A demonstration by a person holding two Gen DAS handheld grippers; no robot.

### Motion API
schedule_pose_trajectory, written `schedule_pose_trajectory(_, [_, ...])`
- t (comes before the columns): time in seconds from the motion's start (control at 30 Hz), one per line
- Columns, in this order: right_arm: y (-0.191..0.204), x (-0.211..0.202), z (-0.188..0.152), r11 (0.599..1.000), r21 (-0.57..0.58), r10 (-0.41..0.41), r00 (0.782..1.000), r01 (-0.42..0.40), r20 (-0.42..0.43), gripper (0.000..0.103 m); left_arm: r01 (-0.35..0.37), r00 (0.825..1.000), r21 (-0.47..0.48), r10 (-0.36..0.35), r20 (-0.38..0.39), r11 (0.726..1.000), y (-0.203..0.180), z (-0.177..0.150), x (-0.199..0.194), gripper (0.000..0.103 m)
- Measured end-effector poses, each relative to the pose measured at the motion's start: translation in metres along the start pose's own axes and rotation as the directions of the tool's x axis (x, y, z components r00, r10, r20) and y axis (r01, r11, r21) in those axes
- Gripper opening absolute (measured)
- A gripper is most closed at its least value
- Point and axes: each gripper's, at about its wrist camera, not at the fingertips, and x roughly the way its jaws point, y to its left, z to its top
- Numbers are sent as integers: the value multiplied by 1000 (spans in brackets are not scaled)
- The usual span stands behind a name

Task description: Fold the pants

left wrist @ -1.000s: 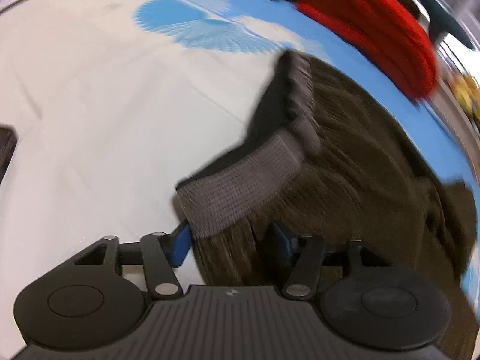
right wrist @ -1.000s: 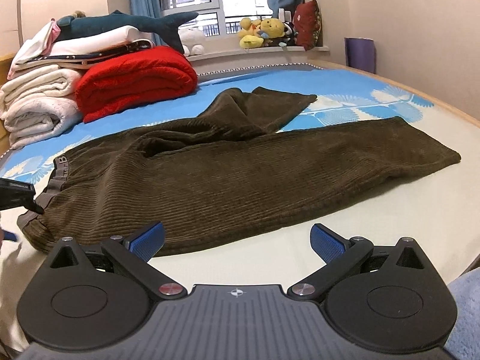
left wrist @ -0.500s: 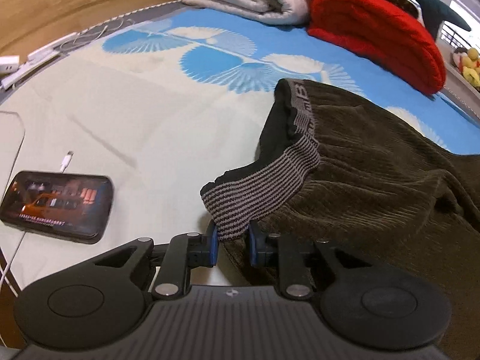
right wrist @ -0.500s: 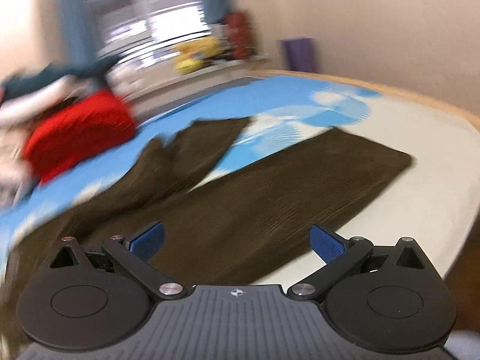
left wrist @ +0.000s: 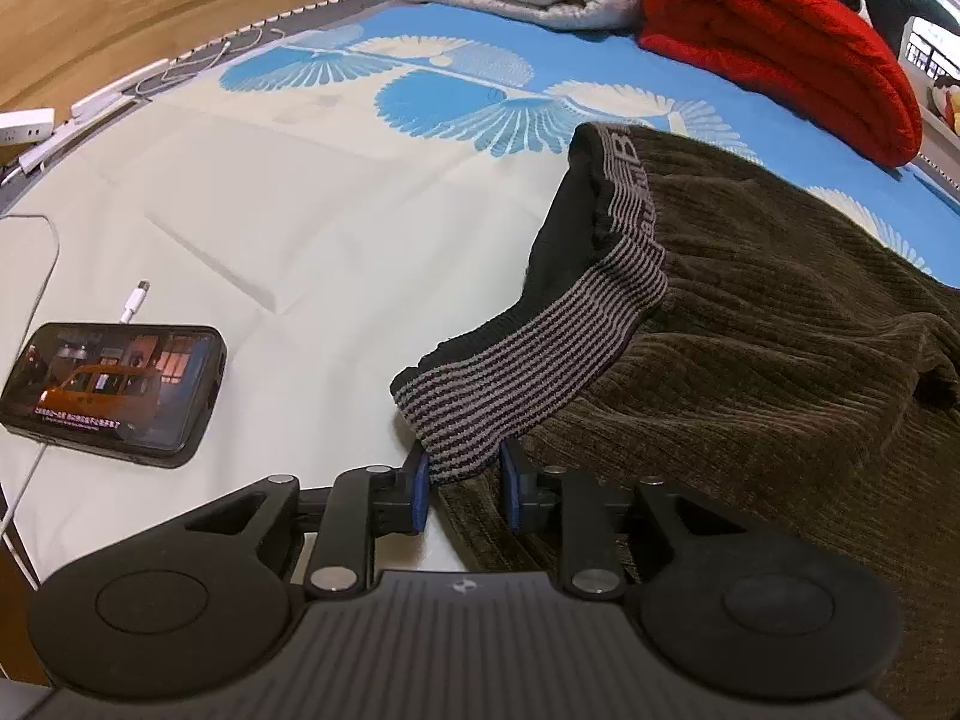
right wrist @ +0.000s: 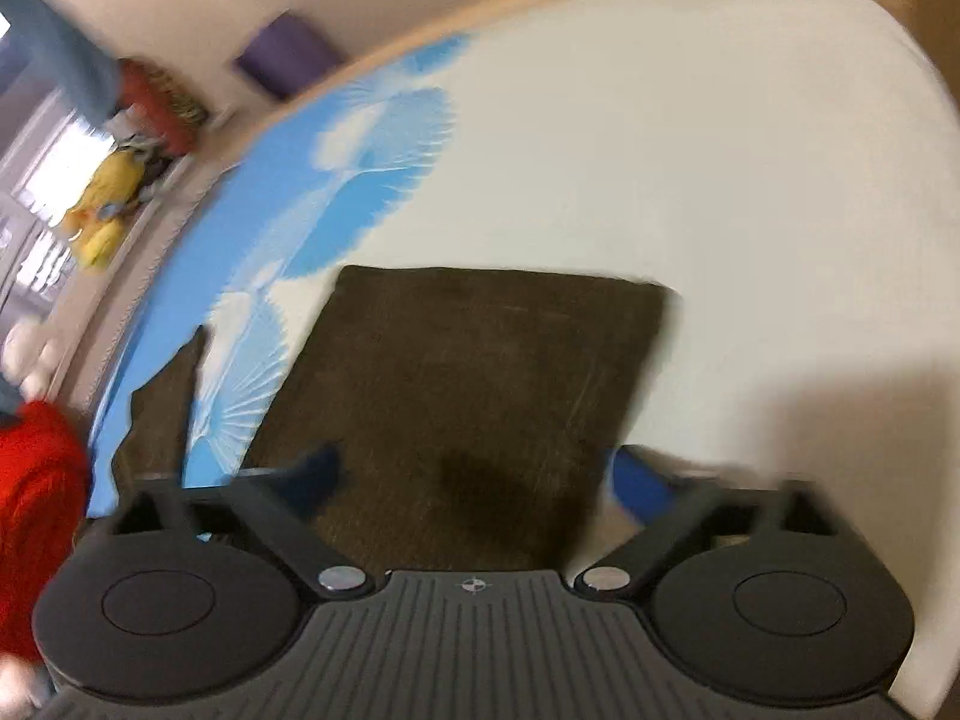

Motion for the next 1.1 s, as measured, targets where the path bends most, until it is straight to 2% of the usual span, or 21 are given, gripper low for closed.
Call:
schedule_pose_trajectory(0.03, [6,3,-3,999,-33,-38,999,38,-1,10,5,1000,-3,-5,13,1000,1,0,-4,23])
schedule_pose_trajectory(0.1, [5,1,-6,994,-17,-105,994,105,8,11,10,999,20,-11,48,1000,2,0,-17,22])
schedule_pose_trajectory(0.17, [-2,-13,-2,996,36,-79,996,78,32,10,21,998,45,-24,56,999,2,-1,-26,22])
schedule_pose_trajectory(0.23, [-9,-33,5,997,48,-58,996,54,73,10,40,999,53,-42,31,998,5,-3,-31,22])
schedule_pose_trajectory(0.33, [-27,-55,5,995,73,-82,989,73,120,10,68,998,59,-69,15,996,12,-11,-37,22])
schedule_pose_trajectory(0.4, [-42,-56,7,992,95,-89,990,80,105,10,66,998,75,-66,-4,995,15,-17,-31,22])
schedule_pose_trajectory(0.47, [-54,-44,6,989,89,-123,991,119,50,11,65,998,69,-63,-21,996,17,-21,-25,23])
schedule_pose_trajectory(0.53, [-59,-35,7,989,57,-138,990,137,23,12,61,998,98,-60,-13,993,15,-25,-24,28])
schedule_pose_trajectory(0.57, [-60,-35,7,990,54,-133,991,132,23,17,51,999,123,-51,-3,991,13,-27,-25,37])
schedule_pose_trajectory(0.6, [-58,-37,8,989,47,-143,989,142,34,26,30,999,144,-32,13,989,12,-29,-28,59])
schedule_pose_trajectory(0.63, [-55,-40,8,983,32,-180,982,178,52,50,-5,999,168,-2,41,986,11,-31,-33,69])
schedule_pose_trajectory(0.67, [-53,-47,7,974,12,-227,970,227,83,74,-21,997,183,8,71,983,12,-33,-39,83])
schedule_pose_trajectory(0.7, [-50,-53,6,962,-9,-271,955,274,120,77,-23,995,192,4,99,981,13,-34,-47,89])
schedule_pose_trajectory(0.77, [-39,-69,2,946,-53,-305,931,321,201,77,-13,992,207,-14,128,978,14,-38,-64,89])
schedule_pose_trajectory(0.8, [-33,-79,-1,948,-71,-289,930,311,226,77,-1,991,218,-27,127,976,13,-40,-73,89])
schedule_pose_trajectory(0.87, [-16,-105,-14,966,-127,-191,951,226,242,77,50,990,245,-81,115,968,10,-48,-96,90])
schedule_pose_trajectory(0.93, [5,-139,-42,971,-226,-28,975,79,220,79,100,988,270,-127,87,958,5,-59,-120,97])
schedule_pose_trajectory(0.97, [17,-153,-59,958,-286,46,980,11,192,82,122,987,279,-147,70,953,2,-66,-134,103])
schedule_pose_trajectory(1.03, [39,-184,-100,901,-416,178,979,-121,102,85,160,981,288,-184,59,944,-3,-81,-159,103])
schedule_pose_trajectory(1.1, [57,-210,-141,817,-533,266,964,-219,11,85,202,973,324,-228,44,924,-12,-97,-182,103])
